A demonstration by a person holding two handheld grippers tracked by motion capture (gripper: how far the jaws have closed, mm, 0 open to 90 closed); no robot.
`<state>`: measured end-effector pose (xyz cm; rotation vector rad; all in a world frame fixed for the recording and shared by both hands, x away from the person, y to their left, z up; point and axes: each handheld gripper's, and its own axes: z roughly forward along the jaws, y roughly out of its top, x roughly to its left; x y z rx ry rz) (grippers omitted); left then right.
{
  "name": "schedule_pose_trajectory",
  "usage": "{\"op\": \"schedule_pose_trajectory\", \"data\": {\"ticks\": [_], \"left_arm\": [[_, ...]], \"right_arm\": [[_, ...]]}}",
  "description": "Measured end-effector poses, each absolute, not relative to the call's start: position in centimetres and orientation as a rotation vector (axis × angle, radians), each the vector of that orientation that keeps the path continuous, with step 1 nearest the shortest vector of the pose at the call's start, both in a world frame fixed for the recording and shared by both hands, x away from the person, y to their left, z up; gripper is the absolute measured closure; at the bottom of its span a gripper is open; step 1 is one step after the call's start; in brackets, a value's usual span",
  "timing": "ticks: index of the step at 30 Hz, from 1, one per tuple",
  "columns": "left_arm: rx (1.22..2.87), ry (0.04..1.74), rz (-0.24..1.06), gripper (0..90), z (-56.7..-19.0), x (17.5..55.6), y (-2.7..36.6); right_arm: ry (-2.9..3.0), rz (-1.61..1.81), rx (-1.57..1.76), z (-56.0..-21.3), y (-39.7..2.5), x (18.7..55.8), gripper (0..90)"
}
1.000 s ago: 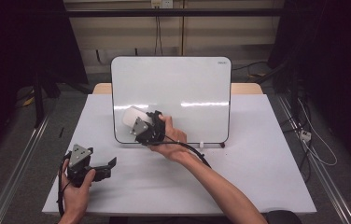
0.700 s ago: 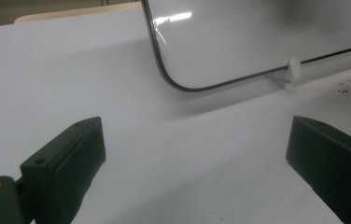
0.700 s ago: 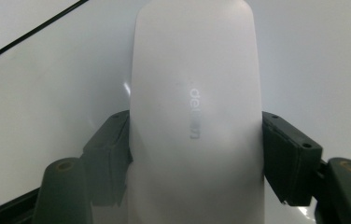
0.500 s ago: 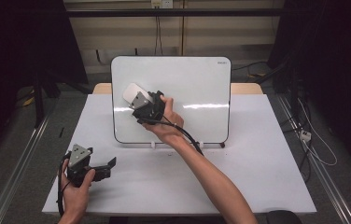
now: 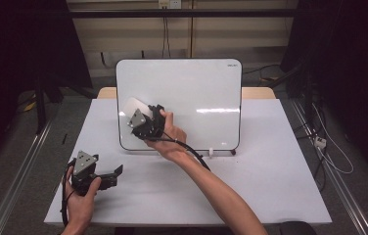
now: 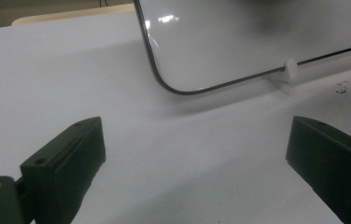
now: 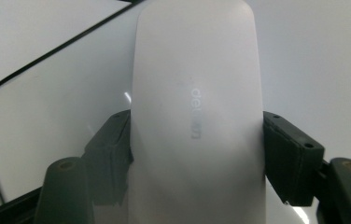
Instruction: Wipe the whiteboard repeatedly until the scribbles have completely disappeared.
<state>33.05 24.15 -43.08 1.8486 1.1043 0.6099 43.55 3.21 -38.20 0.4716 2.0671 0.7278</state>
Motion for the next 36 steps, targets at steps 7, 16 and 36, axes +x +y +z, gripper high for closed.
{"op": "schedule_pose_trajectory", "data": {"ticks": [7,16,36], "left_arm": [[1.839,1.110,0.610,4.7,-43.0,33.0,24.3],[1.852,1.108,0.618,4.7,-43.1,33.0,24.2],[1.841,1.123,0.610,4.7,-43.3,33.0,24.3]], "right_arm": [[2.140,0.680,0.336,-40.6,4.0,41.7,31.6],[2.201,0.646,0.220,-41.9,3.8,40.6,31.5],[2.247,0.870,0.423,-40.7,2.5,41.3,31.7]]}}
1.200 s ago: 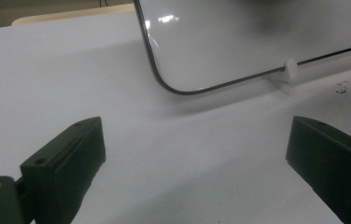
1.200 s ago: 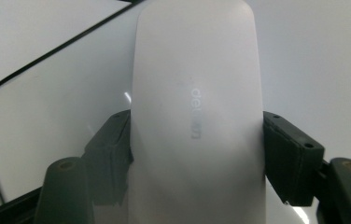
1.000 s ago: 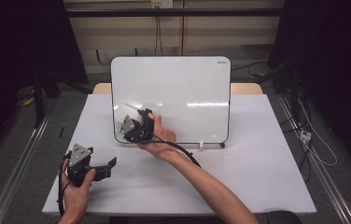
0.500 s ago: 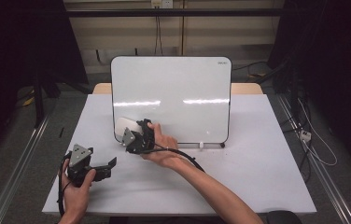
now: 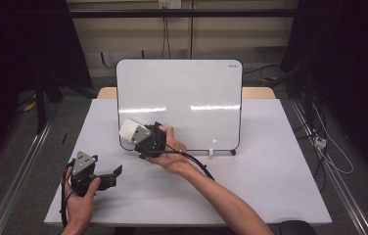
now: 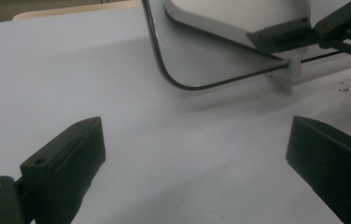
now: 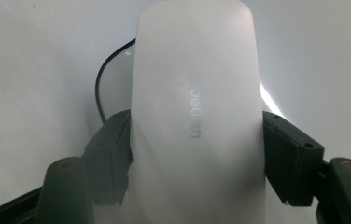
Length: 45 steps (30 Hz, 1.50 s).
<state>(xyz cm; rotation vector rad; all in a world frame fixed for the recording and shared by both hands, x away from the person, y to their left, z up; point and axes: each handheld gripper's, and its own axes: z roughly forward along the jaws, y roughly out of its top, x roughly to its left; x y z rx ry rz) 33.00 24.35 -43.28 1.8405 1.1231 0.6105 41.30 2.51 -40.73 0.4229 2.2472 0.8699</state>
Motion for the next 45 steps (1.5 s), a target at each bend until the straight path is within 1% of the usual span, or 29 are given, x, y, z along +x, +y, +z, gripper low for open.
{"op": "schedule_pose_trajectory", "data": {"ticks": [8,16,34,45], "left_arm": [[1.839,1.126,0.608,4.7,-43.3,33.0,24.4],[1.842,1.123,0.613,4.7,-43.3,33.0,24.4],[1.844,1.123,0.614,4.7,-43.2,33.0,24.4],[1.839,1.119,0.610,4.7,-43.1,32.9,24.4]], "right_arm": [[2.230,0.907,0.458,-40.3,2.0,41.6,31.7],[2.194,0.968,0.464,-39.3,1.6,41.0,31.7],[2.111,1.050,0.605,-38.0,-3.5,40.5,31.7],[2.090,1.051,0.669,-38.1,-6.4,40.1,31.7]]}}
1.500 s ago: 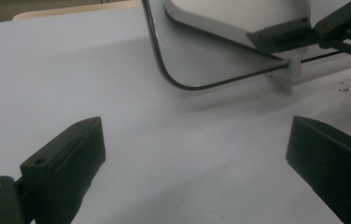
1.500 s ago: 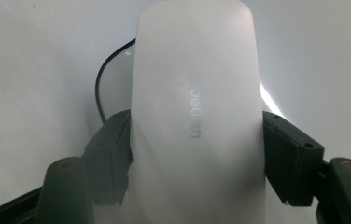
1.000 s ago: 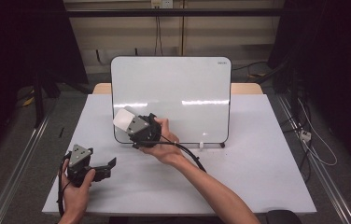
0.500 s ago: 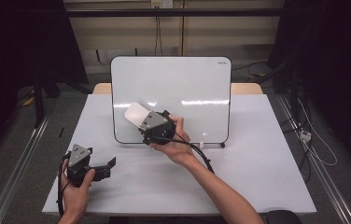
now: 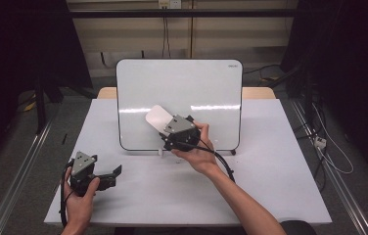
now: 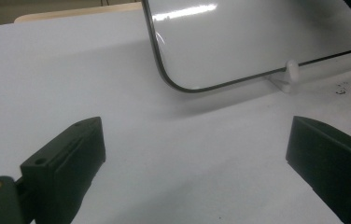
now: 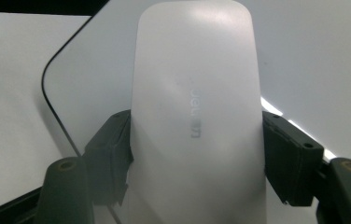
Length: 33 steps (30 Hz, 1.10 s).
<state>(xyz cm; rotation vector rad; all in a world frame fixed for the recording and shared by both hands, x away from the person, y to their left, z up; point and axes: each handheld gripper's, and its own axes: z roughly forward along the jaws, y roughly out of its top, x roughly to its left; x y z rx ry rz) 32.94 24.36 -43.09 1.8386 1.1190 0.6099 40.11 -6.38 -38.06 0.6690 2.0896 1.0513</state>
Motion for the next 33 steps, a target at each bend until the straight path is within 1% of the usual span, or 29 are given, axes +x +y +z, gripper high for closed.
{"op": "schedule_pose_trajectory", "data": {"ticks": [12,19,33], "left_arm": [[1.833,1.125,0.594,4.7,-43.2,33.0,24.6],[1.858,1.125,0.582,5.1,-43.3,33.1,24.4],[1.865,1.113,0.593,5.0,-43.4,33.3,24.1]], "right_arm": [[2.053,1.055,0.715,-37.8,-9.1,39.7,31.7],[2.020,1.054,0.751,-37.3,-10.7,39.6,31.7],[1.953,1.052,0.832,-36.3,-14.9,39.0,31.7]]}}
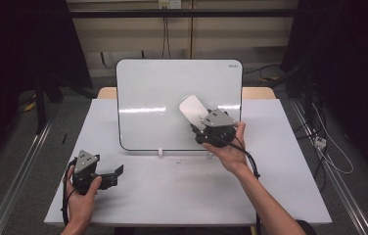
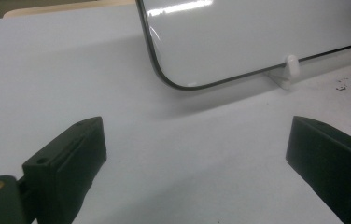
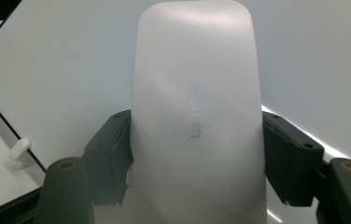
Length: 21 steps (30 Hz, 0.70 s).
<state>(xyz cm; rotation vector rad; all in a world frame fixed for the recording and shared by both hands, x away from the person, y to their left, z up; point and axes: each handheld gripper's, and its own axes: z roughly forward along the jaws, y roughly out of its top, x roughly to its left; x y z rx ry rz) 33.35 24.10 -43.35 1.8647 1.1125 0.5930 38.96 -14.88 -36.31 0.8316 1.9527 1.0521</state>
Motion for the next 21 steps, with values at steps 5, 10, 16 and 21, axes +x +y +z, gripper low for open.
{"op": "schedule_pose_trajectory", "data": {"ticks": [5,10,16,21], "left_arm": [[1.853,1.122,0.596,5.0,-43.3,33.2,24.3],[1.859,1.129,0.582,5.0,-43.4,33.3,24.3],[1.857,1.122,0.586,5.0,-43.4,33.4,24.2],[1.853,1.117,0.593,5.0,-43.3,33.4,24.2]], "right_arm": [[1.946,1.020,0.861,-36.5,-16.2,38.9,31.7],[1.922,1.012,0.903,-36.5,-17.7,38.8,31.7],[1.913,0.994,0.935,-36.9,-18.9,38.5,31.7],[1.900,0.982,0.944,-37.1,-19.9,38.1,31.7]]}}
